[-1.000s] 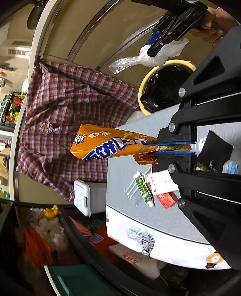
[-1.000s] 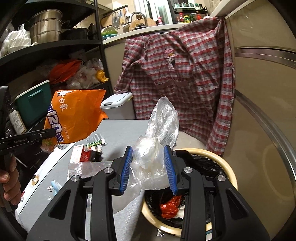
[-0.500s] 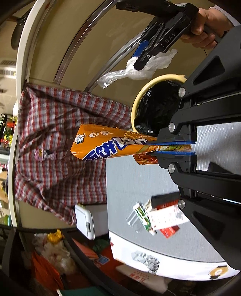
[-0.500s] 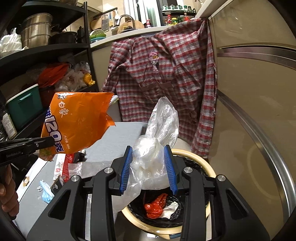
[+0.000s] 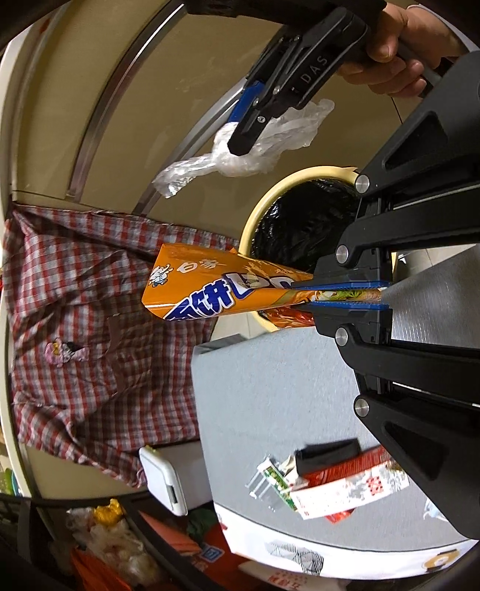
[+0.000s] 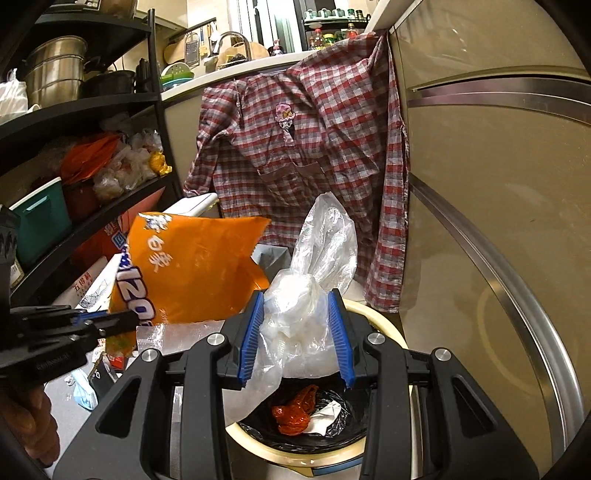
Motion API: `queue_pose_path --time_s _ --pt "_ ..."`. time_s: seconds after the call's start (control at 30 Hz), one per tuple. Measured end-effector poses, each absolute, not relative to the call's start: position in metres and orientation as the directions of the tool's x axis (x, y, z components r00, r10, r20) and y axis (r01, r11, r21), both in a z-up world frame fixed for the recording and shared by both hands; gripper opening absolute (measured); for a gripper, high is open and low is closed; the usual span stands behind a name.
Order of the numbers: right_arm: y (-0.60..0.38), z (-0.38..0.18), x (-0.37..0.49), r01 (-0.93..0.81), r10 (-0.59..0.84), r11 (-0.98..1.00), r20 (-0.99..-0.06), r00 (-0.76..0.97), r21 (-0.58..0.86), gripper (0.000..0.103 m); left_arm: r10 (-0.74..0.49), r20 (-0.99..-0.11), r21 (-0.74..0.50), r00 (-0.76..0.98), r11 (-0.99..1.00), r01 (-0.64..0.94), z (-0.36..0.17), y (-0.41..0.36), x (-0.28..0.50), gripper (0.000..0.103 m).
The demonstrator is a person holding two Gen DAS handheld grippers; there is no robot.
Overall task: Collect trash
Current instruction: 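Open both tools over the bin to drop the snack and plastic bags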
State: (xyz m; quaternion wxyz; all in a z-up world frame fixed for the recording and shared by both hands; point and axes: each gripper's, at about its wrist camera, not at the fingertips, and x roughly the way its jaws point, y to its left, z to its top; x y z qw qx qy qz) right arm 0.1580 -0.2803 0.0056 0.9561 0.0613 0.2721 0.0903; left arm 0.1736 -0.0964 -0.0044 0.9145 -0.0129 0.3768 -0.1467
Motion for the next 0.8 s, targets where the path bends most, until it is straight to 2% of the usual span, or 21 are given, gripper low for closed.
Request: queue_pose_path --time_s 0.3,0.4,0.43,0.47,0.5,0.53,0.57,0.8 --pt "-0.283 0.004 0.161 -0.135 0.202 0.977 -0.518 0.831 0.165 0.037 -0.29 -0.704 -0.128 0.648 0.95 0.286 -0.014 -0.115 0.183 0.005" --pt "-0.284 0.001 0.163 -0.123 0.191 0.979 -0.532 0.825 0.161 0.042 -0.296 -0.71 -0.133 0.639 0.947 0.291 -0.016 -0.119 0.185 0.005" --pt "-0.285 0.0 0.164 -0.118 0.189 0.98 -0.537 0.822 0.163 0.048 -0.299 -0.712 -0.136 0.636 0.946 0.293 -0.016 -0.12 0.185 0.006" --pt "-0.286 0.0 0.164 -0.117 0.19 0.979 -0.538 0.821 0.168 0.051 -0.3 -0.714 -0.137 0.633 0.946 0.293 -0.016 -0.121 0.187 0.015" --pt "-0.286 -0.001 0.165 -0.117 0.192 0.978 -0.54 0.82 0.171 0.053 -0.298 -0.713 -0.136 0.634 0.947 0.293 -0.017 -0.121 0.186 0.029" --pt "-0.287 -0.001 0.166 -0.114 0.192 0.978 -0.543 0.817 0.173 0.056 -0.292 -0.71 -0.129 0.641 0.949 0.288 -0.016 -0.12 0.186 0.034" --pt "-0.288 -0.002 0.166 -0.112 0.19 0.978 -0.544 0.817 0.174 0.059 -0.289 -0.708 -0.127 0.645 0.95 0.286 -0.015 -0.12 0.185 0.037" --pt "-0.291 -0.003 0.167 -0.101 0.191 0.976 -0.543 0.818 0.191 0.06 -0.293 -0.705 -0.145 0.646 0.951 0.272 -0.012 -0.115 0.188 0.037"
